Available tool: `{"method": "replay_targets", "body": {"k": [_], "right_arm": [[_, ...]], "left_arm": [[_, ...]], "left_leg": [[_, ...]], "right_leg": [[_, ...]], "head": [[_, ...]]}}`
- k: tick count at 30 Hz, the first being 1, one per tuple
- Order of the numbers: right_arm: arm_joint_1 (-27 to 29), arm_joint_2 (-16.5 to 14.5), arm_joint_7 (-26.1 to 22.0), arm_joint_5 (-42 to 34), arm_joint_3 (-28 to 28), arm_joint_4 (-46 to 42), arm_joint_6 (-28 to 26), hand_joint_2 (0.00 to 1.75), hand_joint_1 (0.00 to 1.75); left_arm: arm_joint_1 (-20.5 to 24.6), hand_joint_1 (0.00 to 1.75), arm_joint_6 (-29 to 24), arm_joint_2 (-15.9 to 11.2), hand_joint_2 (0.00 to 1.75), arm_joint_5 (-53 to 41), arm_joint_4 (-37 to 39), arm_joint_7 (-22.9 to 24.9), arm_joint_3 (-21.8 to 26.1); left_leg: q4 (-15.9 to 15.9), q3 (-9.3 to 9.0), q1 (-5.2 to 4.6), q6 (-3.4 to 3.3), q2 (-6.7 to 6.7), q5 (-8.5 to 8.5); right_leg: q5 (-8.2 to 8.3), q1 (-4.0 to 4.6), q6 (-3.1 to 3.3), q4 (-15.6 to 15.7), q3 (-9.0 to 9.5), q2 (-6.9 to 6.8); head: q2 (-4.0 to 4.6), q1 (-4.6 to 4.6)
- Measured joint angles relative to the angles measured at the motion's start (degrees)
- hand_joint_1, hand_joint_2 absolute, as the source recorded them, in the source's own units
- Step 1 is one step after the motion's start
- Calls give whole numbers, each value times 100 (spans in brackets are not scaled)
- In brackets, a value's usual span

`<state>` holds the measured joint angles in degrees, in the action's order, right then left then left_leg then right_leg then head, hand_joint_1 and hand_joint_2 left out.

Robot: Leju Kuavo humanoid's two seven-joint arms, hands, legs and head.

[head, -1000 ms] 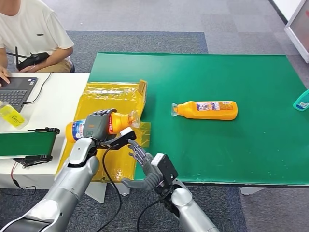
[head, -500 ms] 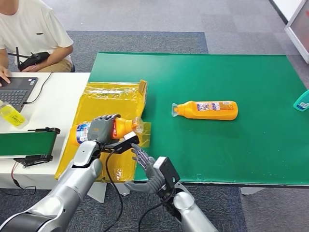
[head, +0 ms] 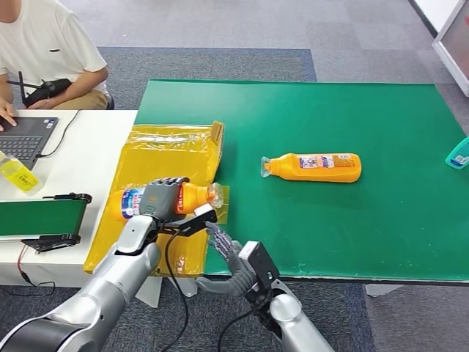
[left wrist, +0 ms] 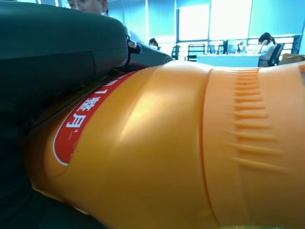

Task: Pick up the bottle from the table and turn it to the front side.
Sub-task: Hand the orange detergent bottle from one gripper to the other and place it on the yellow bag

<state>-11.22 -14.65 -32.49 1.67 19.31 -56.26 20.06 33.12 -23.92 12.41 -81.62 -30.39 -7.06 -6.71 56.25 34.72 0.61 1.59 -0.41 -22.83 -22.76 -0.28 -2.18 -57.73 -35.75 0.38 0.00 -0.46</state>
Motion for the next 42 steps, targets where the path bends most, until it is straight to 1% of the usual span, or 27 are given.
{"method": "replay_targets", "body": {"k": [9, 11, 15, 19, 22, 25, 30, 31, 34, 35, 42], "right_arm": [[108, 7, -3, -8, -91, 0, 15, 175, 0], [133, 8, 11, -8, -113, 1, 18, 175, 0], [190, 37, 48, -5, -158, 9, 25, 175, 0], [218, 54, 54, -5, -192, 33, 28, 175, 0], [226, 73, 63, -5, -204, 72, 28, 175, 0], [240, 90, 68, 0, -206, 91, 23, 175, 0], [242, 94, 81, 10, -205, 124, 20, 175, 0], [243, 95, 83, 12, -205, 128, 19, 175, 0], [251, 95, 92, 14, -204, 133, 17, 175, 0], [253, 95, 101, 14, -204, 133, 17, 175, 0], [266, 95, 128, 11, -201, 131, 12, 175, 0]], "left_arm": [[46, 175, 62, 37, 175, -317, 203, 216, -140], [66, 175, 99, 38, 175, -444, 249, 385, -215], [134, 175, 218, 17, 175, -622, 371, 844, -638], [222, 175, 294, -30, 175, -629, 462, 1113, -1072], [314, 175, 389, -74, 175, -629, 531, 1330, -1501], [375, 175, 419, -120, 175, -629, 585, 1405, -1816], [435, 175, 421, -175, 175, -629, 657, 1421, -2070], [445, 134, 421, -183, 175, -629, 668, 1421, -2106], [463, 3, 422, -209, 175, -629, 682, 1421, -2202], [464, 0, 421, -217, 175, -628, 683, 1418, -2222], [467, 0, 374, -243, 175, -623, 686, 1363, -2238]], "left_leg": [[0, 3, 0, -1, -1, 0], [0, 5, 0, -1, -2, 1], [0, 14, 0, -4, -8, 3], [0, 20, 0, -6, -14, 4], [0, 25, 0, -8, -24, 6], [0, 29, 0, -9, -29, 7], [0, 34, 0, -10, -38, 9], [0, 35, 0, -11, -40, 10], [0, 38, 0, -13, -44, 12], [0, 38, 0, -13, -46, 12], [0, 38, 0, -14, -52, 13]], "right_leg": [[1, 0, -2, 0, 1, -1], [1, 0, -2, 0, 0, -2], [1, 0, -2, -1, -2, -10], [2, 0, -3, -1, -3, -17], [1, 0, -3, -1, -3, -27], [1, 0, -3, -1, -5, -33], [1, 1, -3, -1, -5, -45], [1, 1, -4, -2, -5, -48], [1, 1, -4, -2, -6, -53], [1, 1, -4, -2, -5, -54], [0, 0, -5, -1, -4, -61]], "head": [[0, 1], [0, 1], [0, 1], [0, 2], [0, 1], [0, 1], [0, 2], [0, 2], [0, 2], [0, 2], [0, 1]]}}
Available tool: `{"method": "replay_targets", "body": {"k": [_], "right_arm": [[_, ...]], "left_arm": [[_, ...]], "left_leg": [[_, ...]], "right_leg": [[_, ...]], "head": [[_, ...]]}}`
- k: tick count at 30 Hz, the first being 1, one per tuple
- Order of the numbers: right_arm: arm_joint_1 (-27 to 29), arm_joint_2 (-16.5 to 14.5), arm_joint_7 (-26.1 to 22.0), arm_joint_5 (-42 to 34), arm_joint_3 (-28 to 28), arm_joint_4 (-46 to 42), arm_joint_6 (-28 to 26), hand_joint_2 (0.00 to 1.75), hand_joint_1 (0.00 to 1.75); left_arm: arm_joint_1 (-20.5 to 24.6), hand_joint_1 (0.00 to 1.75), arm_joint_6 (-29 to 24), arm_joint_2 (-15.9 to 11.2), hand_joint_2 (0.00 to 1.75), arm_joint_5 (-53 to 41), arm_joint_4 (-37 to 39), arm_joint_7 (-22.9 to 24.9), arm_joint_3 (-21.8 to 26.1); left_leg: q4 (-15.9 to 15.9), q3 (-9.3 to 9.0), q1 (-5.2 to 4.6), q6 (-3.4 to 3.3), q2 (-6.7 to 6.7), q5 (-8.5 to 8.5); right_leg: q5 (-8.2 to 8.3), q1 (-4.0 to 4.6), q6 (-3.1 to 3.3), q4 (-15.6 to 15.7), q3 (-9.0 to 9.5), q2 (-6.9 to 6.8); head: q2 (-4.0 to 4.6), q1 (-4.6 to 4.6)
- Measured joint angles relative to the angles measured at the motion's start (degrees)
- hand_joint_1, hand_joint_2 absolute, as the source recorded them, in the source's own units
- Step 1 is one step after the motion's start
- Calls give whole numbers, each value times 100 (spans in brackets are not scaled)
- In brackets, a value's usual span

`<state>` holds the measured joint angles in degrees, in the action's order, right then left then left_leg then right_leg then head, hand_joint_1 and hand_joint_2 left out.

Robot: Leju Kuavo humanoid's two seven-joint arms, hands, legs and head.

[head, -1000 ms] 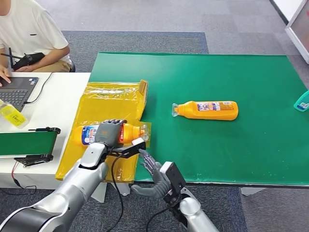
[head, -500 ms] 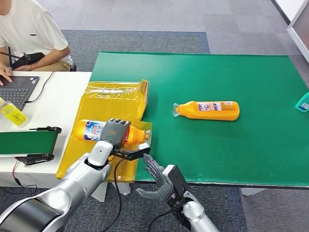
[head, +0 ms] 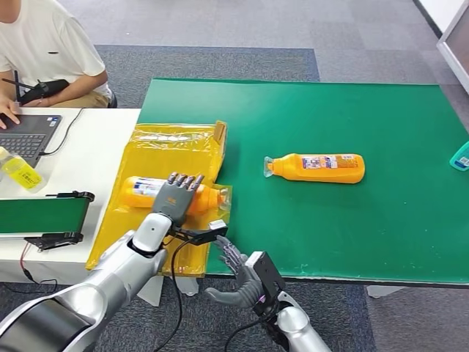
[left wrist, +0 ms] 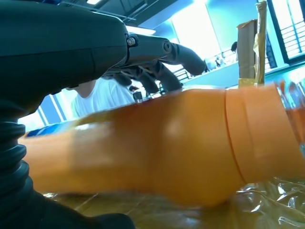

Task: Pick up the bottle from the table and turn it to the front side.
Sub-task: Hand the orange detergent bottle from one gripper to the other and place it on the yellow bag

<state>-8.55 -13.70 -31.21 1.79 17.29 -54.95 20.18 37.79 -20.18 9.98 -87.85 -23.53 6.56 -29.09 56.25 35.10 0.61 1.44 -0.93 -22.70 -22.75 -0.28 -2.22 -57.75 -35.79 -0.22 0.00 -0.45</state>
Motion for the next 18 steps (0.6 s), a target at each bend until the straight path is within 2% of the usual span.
{"method": "replay_targets", "body": {"k": [11, 18], "right_arm": [[0, -1, 27, -12, 2, -4, -6, 175, 0], [0, -2, 42, -13, 16, -50, -24, 175, 0]], "left_arm": [[20, 0, 98, -1, 175, -5, 12, -11, 22], [-1, 0, -13, 1, 175, 36, 12, -242, 256]], "left_leg": [[0, -2, 0, -3, -2, 3], [0, -2, 0, -4, -2, 4]], "right_leg": [[0, 0, 0, 0, 3, -2], [0, 0, 0, 0, 3, -2]], "head": [[0, 0], [0, 1]]}}
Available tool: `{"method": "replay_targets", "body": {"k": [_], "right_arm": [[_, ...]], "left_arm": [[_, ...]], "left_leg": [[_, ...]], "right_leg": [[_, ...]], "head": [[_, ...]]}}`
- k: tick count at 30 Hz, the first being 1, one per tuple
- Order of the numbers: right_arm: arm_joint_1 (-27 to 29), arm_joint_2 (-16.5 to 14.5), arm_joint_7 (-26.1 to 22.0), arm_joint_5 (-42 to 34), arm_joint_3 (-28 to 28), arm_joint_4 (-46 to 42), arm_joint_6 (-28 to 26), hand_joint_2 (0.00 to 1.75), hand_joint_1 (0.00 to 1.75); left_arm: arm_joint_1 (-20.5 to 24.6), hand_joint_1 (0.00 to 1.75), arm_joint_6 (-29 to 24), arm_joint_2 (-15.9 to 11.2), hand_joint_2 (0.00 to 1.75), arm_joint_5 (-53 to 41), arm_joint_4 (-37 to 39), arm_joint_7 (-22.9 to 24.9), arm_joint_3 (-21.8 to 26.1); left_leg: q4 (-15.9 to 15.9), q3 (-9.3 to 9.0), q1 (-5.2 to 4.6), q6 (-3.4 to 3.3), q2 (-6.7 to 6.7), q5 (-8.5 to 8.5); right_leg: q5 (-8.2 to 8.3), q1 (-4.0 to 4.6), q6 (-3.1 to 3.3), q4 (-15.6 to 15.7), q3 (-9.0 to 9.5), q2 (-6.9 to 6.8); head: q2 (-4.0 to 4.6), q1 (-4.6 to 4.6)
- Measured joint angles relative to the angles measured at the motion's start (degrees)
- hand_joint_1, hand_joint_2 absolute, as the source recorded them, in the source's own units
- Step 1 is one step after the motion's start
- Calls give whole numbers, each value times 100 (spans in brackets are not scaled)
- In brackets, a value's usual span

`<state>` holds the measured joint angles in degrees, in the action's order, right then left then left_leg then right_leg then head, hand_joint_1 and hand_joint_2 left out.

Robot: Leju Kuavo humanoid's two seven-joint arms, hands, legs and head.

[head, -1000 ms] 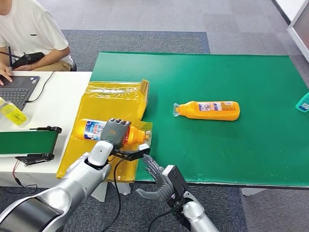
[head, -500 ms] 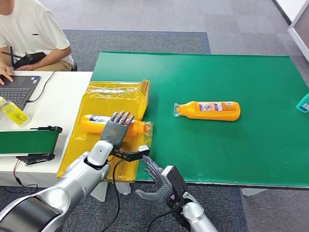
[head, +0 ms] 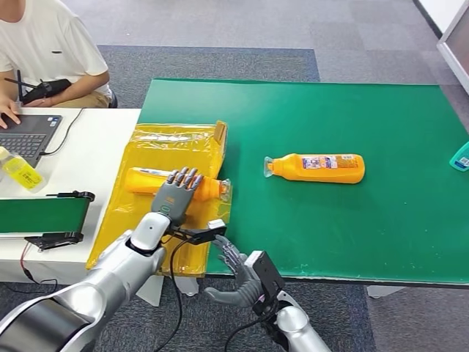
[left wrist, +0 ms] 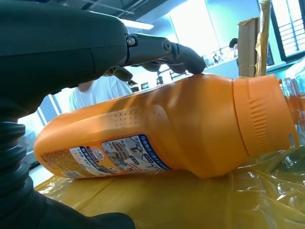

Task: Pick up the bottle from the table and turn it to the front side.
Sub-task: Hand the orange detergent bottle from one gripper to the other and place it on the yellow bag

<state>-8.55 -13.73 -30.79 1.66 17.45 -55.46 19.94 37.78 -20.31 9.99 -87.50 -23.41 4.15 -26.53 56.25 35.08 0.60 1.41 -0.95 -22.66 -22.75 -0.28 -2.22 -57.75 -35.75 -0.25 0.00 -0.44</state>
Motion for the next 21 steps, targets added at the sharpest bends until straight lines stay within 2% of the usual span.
{"method": "replay_targets", "body": {"k": [4, 9, 16, 21], "right_arm": [[0, 0, 1, 0, 7, -64, -24, 175, 0], [12, 1, 5, 3, -4, -220, -116, 175, 0], [31, -1, -56, 33, -100, -481, -150, 175, 0], [-206, -21, -151, 68, -165, -756, -149, 175, 0]], "left_arm": [[-51, 0, -185, 5, 175, 214, -2, -239, 187], [-156, 0, -370, 32, 175, 656, -25, -783, 515], [-204, 0, 380, 164, 175, 660, -205, -1047, 855], [-490, 0, 694, 250, 175, 1191, -491, -1633, 933]], "left_leg": [[0, -1, 0, 0, 0, 0], [0, -1, 0, 0, 0, 0], [0, -23, -6, -4, -1, -2], [-1, -93, -9, -10, -2, -23]], "right_leg": [[0, 0, 0, 0, -1, 0], [0, 0, 0, 1, -3, 0], [-5, -7, -7, 3, 18, 0], [-28, -13, -17, 6, 85, 2]], "head": [[0, -1], [0, -1], [0, 20], [0, 44]]}}
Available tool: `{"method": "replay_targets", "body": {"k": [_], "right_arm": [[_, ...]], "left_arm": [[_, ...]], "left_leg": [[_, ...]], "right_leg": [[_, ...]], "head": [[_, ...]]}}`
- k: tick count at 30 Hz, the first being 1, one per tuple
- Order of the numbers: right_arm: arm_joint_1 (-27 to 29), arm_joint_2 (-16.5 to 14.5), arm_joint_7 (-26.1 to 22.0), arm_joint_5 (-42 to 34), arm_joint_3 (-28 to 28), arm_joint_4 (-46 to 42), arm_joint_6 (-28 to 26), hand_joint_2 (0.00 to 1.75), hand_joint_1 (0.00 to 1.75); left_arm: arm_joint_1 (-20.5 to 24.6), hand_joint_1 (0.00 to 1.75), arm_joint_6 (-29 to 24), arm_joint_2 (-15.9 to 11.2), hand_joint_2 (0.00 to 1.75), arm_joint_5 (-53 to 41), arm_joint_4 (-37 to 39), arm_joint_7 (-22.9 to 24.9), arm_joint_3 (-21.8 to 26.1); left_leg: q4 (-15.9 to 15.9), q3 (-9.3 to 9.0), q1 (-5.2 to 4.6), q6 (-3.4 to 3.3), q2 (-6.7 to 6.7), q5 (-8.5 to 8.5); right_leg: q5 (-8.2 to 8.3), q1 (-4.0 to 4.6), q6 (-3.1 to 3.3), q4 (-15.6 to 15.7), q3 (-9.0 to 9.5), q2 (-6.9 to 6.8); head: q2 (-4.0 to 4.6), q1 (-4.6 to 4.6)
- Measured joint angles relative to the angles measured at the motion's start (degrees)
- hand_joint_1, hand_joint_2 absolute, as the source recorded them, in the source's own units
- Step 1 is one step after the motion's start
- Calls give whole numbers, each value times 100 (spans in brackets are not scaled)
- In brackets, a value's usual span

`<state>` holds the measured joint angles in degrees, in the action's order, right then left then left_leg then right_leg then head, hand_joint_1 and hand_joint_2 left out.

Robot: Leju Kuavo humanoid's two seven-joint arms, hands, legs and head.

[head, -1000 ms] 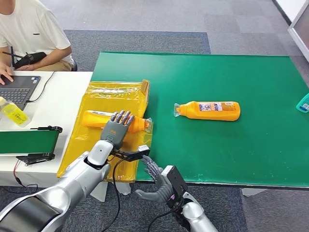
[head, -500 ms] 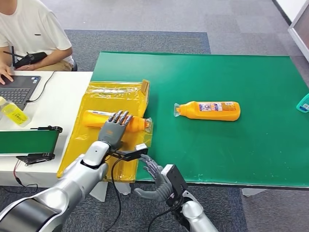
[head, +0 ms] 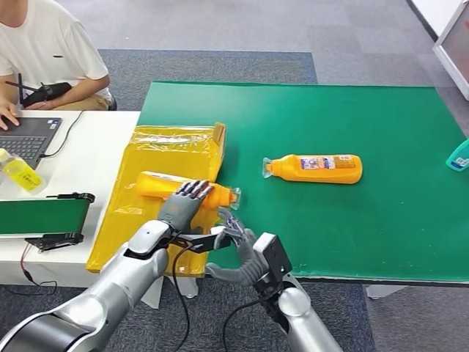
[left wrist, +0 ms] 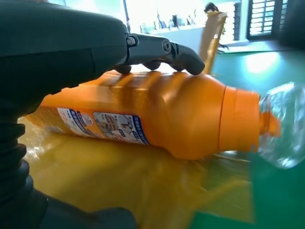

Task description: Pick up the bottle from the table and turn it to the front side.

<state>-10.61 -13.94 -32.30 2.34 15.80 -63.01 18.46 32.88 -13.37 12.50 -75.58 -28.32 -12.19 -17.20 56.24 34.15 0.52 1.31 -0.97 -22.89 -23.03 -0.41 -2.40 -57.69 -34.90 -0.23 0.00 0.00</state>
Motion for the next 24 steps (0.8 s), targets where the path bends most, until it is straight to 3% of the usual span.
{"method": "replay_targets", "body": {"k": [4, 13, 16, 19, 24], "right_arm": [[-138, -14, -30, 21, -33, -190, 3, 175, 0], [-106, -20, -28, 74, -114, -453, -59, 175, 0], [-19, -20, 5, 117, -189, -594, -95, 175, 0], [121, -21, 76, 201, -272, -786, -149, 175, 0], [366, -45, 139, 277, -358, -1202, -224, 175, 0]], "left_arm": [[-376, 0, 218, 26, 175, 404, -431, -308, 3], [-1096, 0, 489, -36, 175, 950, -1330, -272, -104], [-1468, 0, 414, -126, 175, 974, -2004, -4, -180], [-1910, 0, 9, -186, 175, 779, -2903, 253, -188], [-2679, 0, -477, -164, 175, 1252, -4663, -46, -25]], "left_leg": [[-1, -58, -1, -9, 0, -16], [-1, -67, -4, 1, 4, -7], [0, -41, -3, 4, 6, 1], [0, -17, -3, 5, 9, 1], [0, -1, -3, 13, 28, -17]], "right_leg": [[-18, -2, -7, 4, 56, -2], [0, -4, 0, 3, 53, 8], [5, -4, -1, 2, 24, 12], [5, -3, 0, 0, -2, 13], [-4, -3, 2, -1, -29, 41]], "head": [[0, 0], [0, 0], [0, 0], [0, 0], [0, 1]]}}
